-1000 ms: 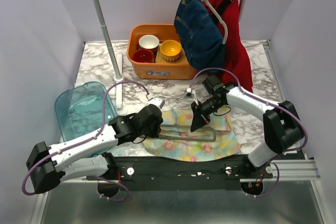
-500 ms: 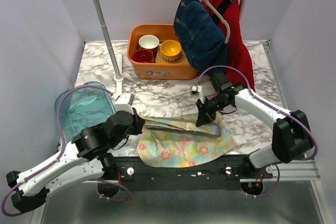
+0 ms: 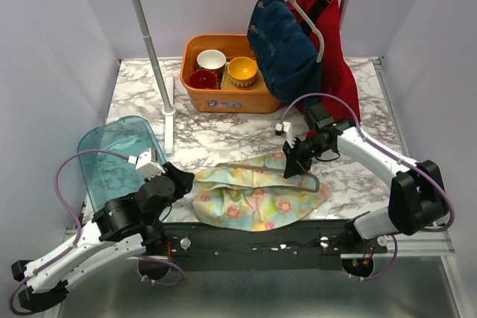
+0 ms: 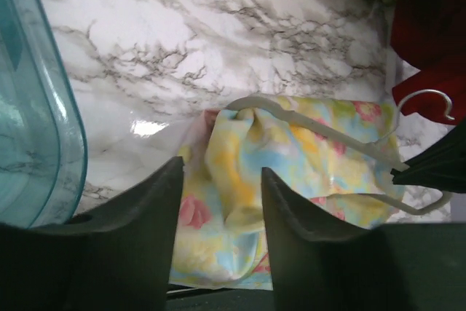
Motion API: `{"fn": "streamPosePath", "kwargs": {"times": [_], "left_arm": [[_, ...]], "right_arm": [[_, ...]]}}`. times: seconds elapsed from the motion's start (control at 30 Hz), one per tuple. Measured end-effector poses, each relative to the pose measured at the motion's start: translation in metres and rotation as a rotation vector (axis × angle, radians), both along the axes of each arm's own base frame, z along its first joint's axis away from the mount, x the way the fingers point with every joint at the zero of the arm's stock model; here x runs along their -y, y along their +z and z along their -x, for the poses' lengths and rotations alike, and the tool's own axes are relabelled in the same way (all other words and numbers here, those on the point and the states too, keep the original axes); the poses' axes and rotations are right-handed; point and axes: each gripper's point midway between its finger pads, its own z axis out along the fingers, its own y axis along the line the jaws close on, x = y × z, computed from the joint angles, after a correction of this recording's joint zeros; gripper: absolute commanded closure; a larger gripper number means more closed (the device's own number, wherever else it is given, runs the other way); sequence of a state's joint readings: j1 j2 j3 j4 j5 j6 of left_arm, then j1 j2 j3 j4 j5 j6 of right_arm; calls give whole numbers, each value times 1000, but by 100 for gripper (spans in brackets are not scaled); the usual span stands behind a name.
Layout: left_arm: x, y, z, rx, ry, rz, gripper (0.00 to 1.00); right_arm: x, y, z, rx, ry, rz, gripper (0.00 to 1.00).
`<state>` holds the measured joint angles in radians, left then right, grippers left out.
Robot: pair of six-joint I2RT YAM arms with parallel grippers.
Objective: Place the skirt on the hanger
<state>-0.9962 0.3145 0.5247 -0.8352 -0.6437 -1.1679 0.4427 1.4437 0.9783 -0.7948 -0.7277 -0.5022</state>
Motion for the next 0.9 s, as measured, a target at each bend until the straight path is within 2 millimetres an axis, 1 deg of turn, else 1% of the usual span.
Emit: {"fn": "streamPosePath", "kwargs": {"times": [0.07,0.13,0.2,0.27,0.3,0.33,0.37,0.4,0.47,0.5,0.53,0.57,0.63,0.7,0.73,0.8,0.9], "left_arm": [[4,10,0,36,-37,13,28],[8,27,1,77,-87,21,26],[15,52,4,128,-161,24,25],[26,90,7,203,-263,3,25],[37,107,8,237,-331,-5,25],[56,128,11,291,-441,-20,23],[63,132,8,293,-465,-39,23],[81,136,7,305,-537,-60,23],[117,121,7,292,-696,-159,23],[138,108,14,287,-798,-213,23],[154,92,19,272,-869,-277,23],[169,74,28,266,-957,-352,23],[193,35,45,286,-1121,-536,23],[204,4,56,320,-1234,-699,25],[206,-5,57,334,-1257,-752,25],[206,-23,52,361,-1272,-860,26],[205,-38,39,383,-1246,-960,28]], "right_arm": [[2,-1,0,-4,-3,6,99],[2,-2,0,-6,-1,8,99],[2,-2,1,-7,1,9,99],[3,-3,1,-10,4,11,99],[3,-4,1,-13,5,12,99],[3,-6,1,-18,7,15,99],[3,-7,2,-21,9,16,99],[3,-7,2,-24,11,16,99],[3,-8,2,-28,14,14,99],[3,-8,3,-28,18,13,99],[3,-8,3,-28,19,12,99],[3,-8,3,-29,21,10,99],[2,-8,4,-32,25,8,99],[2,-9,5,-38,29,8,99],[2,-9,5,-40,31,8,99],[2,-10,5,-44,33,8,100],[2,-11,6,-55,35,10,100]]}}
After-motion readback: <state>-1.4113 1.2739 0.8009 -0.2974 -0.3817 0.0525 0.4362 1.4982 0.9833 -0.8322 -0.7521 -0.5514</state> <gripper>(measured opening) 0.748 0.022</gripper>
